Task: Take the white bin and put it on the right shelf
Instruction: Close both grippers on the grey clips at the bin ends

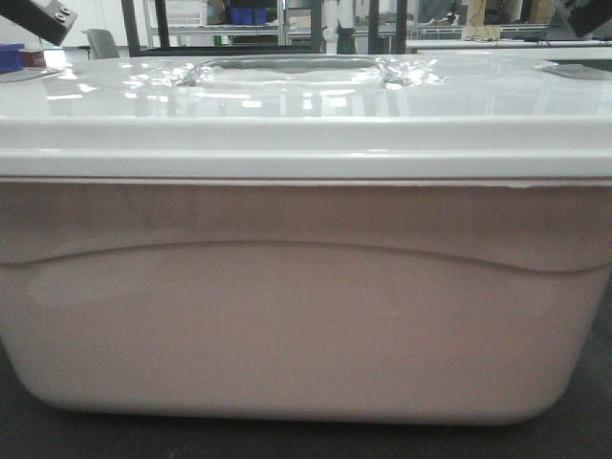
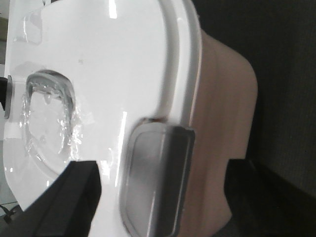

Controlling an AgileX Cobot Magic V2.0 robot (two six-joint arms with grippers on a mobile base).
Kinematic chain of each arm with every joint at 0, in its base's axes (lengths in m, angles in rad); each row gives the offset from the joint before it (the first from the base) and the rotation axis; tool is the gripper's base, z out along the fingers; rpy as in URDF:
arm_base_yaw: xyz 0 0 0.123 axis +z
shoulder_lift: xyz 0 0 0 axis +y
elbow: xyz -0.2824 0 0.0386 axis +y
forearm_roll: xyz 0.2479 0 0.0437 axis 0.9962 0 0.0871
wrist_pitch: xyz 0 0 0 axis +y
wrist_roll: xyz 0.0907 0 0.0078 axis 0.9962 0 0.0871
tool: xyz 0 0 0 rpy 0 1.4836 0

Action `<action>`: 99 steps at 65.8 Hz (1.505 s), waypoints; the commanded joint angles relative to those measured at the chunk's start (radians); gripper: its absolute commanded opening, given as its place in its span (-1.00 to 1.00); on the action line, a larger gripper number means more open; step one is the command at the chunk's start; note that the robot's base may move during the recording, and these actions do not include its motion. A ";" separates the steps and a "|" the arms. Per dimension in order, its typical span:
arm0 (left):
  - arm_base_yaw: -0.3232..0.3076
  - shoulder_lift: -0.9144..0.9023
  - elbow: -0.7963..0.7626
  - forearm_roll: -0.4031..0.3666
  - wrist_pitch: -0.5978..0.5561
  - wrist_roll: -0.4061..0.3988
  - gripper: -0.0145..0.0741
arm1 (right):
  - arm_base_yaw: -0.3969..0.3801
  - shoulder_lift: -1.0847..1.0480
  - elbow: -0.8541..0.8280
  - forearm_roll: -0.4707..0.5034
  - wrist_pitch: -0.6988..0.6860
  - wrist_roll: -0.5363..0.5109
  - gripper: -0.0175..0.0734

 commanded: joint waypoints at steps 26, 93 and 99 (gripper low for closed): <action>-0.004 -0.002 -0.031 -0.053 0.041 0.008 0.30 | -0.007 0.039 -0.012 0.151 0.123 -0.042 0.73; -0.075 0.038 -0.031 -0.065 0.140 0.015 0.30 | 0.078 -0.013 0.043 0.143 0.124 -0.037 0.73; -0.081 0.038 -0.031 -0.075 0.114 0.015 0.30 | 0.090 -0.013 0.043 0.143 0.124 -0.037 0.73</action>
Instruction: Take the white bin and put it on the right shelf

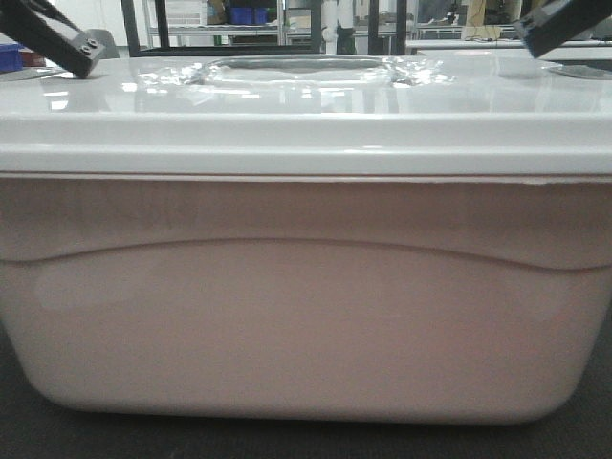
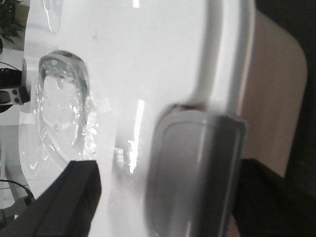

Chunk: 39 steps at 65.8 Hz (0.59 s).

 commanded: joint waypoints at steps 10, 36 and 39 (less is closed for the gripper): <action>-0.013 -0.028 -0.030 -0.083 0.069 0.007 0.30 | 0.009 -0.027 -0.019 0.066 0.143 -0.003 0.73; -0.013 -0.028 -0.030 -0.083 0.080 0.007 0.30 | 0.009 -0.027 -0.019 0.086 0.125 -0.002 0.73; -0.013 -0.028 -0.030 -0.083 0.080 0.007 0.30 | 0.009 -0.027 -0.019 0.086 0.116 -0.002 0.73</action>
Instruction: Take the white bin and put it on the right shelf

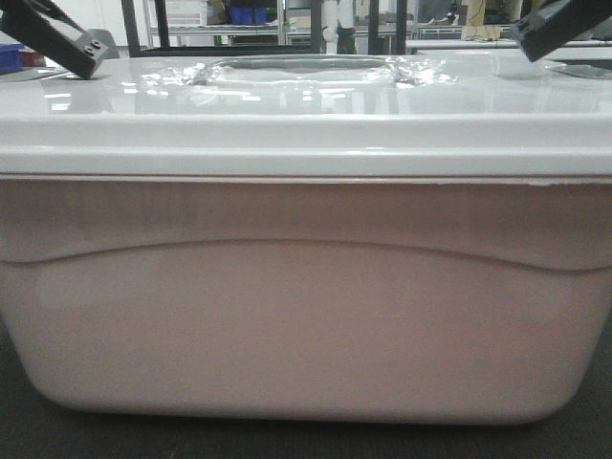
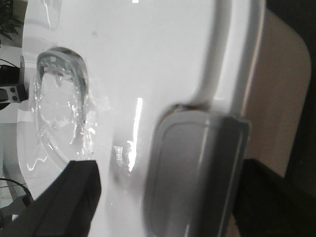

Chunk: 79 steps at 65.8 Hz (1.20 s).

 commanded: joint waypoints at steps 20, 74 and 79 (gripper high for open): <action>-0.011 -0.028 -0.030 -0.083 0.084 0.007 0.30 | 0.002 -0.026 -0.019 0.090 0.099 -0.005 0.73; -0.011 -0.028 -0.030 -0.128 0.056 0.007 0.30 | -0.102 -0.020 -0.019 0.094 0.143 -0.006 0.73; -0.011 -0.028 -0.030 -0.128 0.056 0.007 0.30 | -0.102 -0.020 -0.019 0.094 0.143 -0.006 0.73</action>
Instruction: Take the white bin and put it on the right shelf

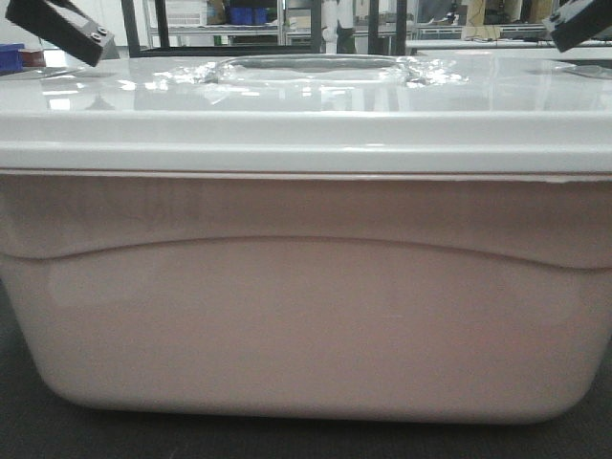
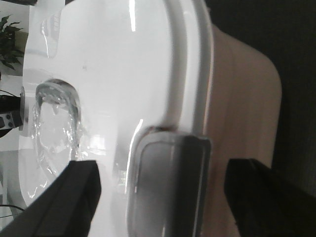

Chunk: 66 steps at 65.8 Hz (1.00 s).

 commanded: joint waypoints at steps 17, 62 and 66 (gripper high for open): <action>-0.008 -0.029 -0.030 -0.085 0.060 0.007 0.30 | 0.002 -0.020 -0.019 0.062 0.144 -0.006 0.57; -0.008 -0.029 -0.030 -0.065 0.060 0.007 0.30 | 0.059 -0.020 -0.019 0.059 0.144 0.000 0.29; -0.008 -0.029 -0.030 -0.059 0.062 0.007 0.27 | 0.067 -0.020 -0.019 0.059 0.144 0.000 0.29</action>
